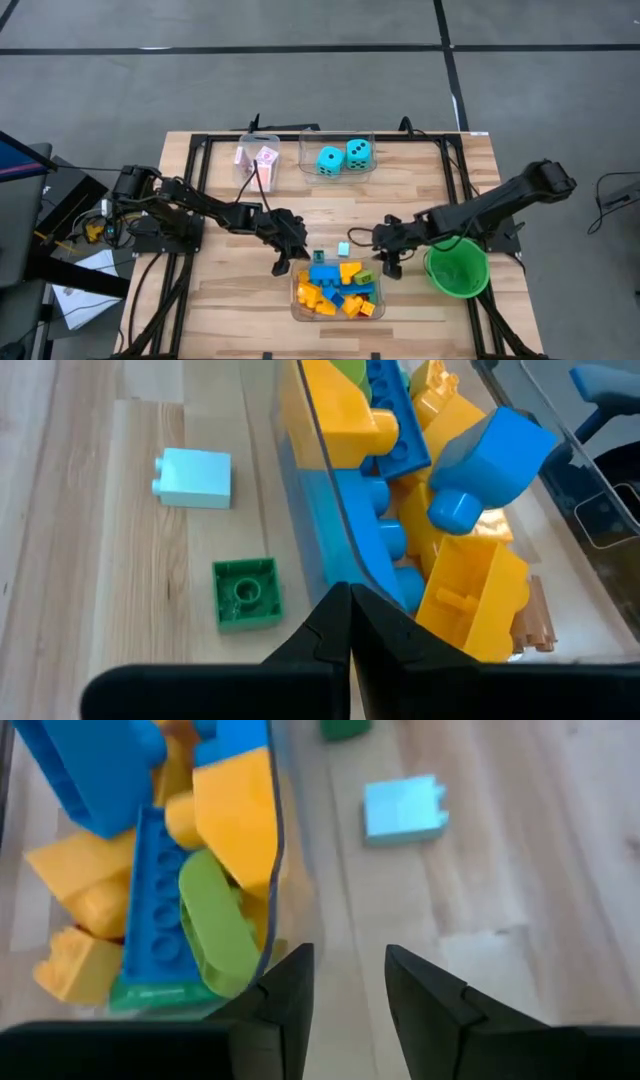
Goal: Pick & Place Toys
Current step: Adjust the bottom transparent bin, then put the green game piece into the bottom transparent bin
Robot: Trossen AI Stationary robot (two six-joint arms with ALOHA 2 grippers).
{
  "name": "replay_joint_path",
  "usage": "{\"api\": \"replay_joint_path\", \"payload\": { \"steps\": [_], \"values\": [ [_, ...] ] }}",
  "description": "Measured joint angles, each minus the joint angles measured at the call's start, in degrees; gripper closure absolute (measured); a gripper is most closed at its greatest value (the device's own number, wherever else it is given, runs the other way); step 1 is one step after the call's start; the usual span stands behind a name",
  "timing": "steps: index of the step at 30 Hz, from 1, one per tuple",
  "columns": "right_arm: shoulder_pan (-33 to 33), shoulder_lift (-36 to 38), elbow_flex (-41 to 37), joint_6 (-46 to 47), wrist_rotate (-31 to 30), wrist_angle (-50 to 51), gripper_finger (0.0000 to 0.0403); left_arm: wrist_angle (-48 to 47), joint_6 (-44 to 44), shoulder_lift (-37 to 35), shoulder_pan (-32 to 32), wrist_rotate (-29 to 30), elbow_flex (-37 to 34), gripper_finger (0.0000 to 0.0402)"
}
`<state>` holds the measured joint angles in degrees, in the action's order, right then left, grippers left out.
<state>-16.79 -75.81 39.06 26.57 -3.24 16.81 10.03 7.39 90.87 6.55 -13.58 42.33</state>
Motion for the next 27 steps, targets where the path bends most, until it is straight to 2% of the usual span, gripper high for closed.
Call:
{"api": "replay_joint_path", "payload": {
  "steps": [5,20,22,27],
  "values": [
    [-1.30,-0.94,0.03,0.41,0.72,-0.93,0.0285,-0.04,-0.15,0.00,-0.15,0.00,0.00,0.0401],
    [-2.96,4.18,0.05,-0.02,1.53,0.22,0.0285,-1.48,0.09,0.00,-0.42,-2.83,0.00,0.0401],
    [-2.50,5.21,0.05,-0.44,0.30,1.46,0.0285,-1.17,-1.30,0.00,-1.23,-1.45,0.00,0.0401],
    [-0.46,8.53,0.05,-0.82,-2.58,4.14,0.0285,-0.75,-7.16,-0.35,-4.48,6.75,0.02,0.0399]
  ]
}}
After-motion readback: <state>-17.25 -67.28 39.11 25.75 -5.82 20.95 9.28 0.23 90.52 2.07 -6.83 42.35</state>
